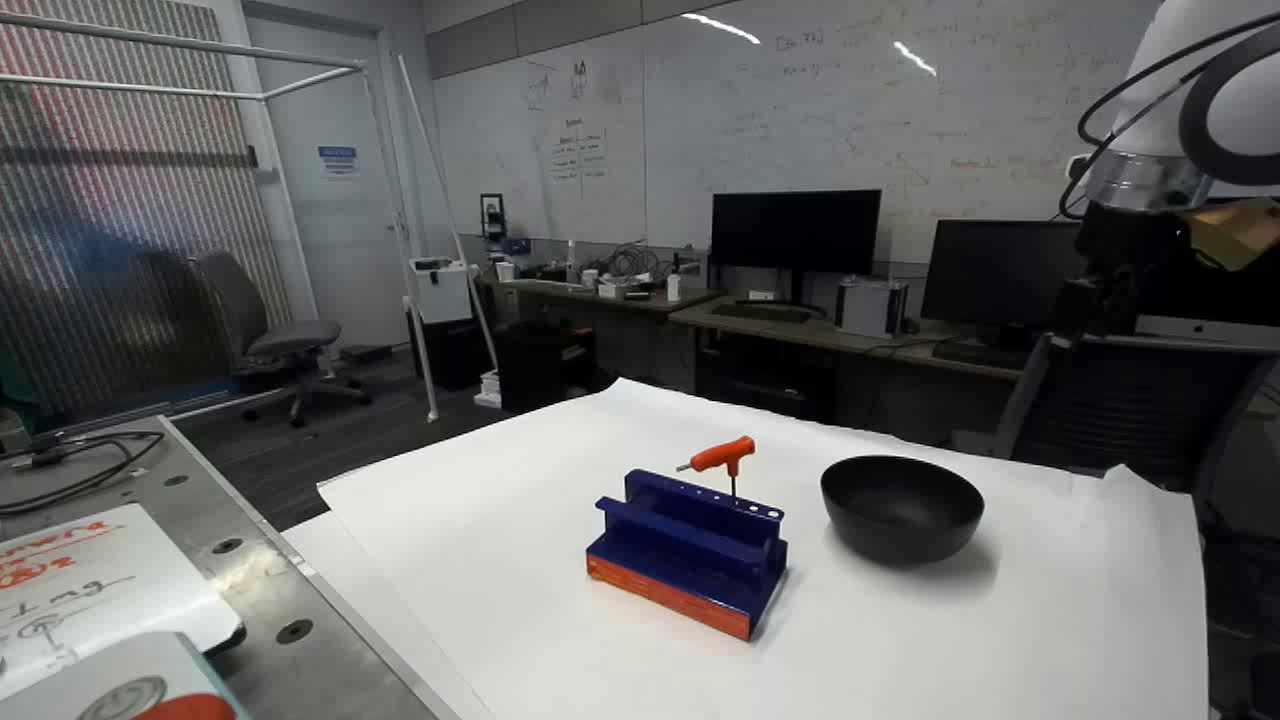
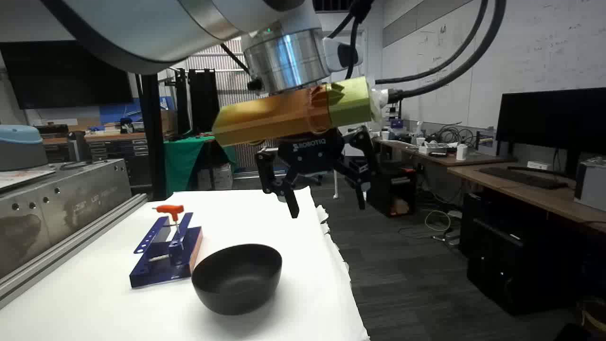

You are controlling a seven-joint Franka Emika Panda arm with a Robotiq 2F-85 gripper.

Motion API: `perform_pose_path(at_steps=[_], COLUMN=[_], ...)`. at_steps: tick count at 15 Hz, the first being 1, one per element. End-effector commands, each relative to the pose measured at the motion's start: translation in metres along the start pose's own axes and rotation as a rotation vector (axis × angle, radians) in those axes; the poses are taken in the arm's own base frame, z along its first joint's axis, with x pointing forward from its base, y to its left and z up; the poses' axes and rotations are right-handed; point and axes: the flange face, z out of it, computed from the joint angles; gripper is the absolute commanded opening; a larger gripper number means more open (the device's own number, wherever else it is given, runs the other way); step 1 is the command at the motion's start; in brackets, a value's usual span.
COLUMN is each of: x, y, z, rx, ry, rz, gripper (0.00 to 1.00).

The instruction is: Pick up the orange object and put it in the bowl

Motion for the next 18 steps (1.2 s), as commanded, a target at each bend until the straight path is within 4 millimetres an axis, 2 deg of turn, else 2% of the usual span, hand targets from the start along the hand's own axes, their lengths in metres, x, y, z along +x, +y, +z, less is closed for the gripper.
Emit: perform_pose_path(at_steps=[1, 8, 11, 16, 18], x=[0.001, 0.004, 0.036, 0.098, 0.118], y=[0.001, 0.003, -0.043, -0.151, -0.185], z=[-0.002, -0.007, -0.016, -0.038, -0.047], rx=[-0.001, -0.004, -0.046, -0.024, -0.011], ry=[0.003, 0.014, 0.02, 0.057, 0.07], rz=[0.001, 0.003, -0.042, -0.179, -0.227], gripper=[1.0, 1.0, 1.0, 1.0, 1.0])
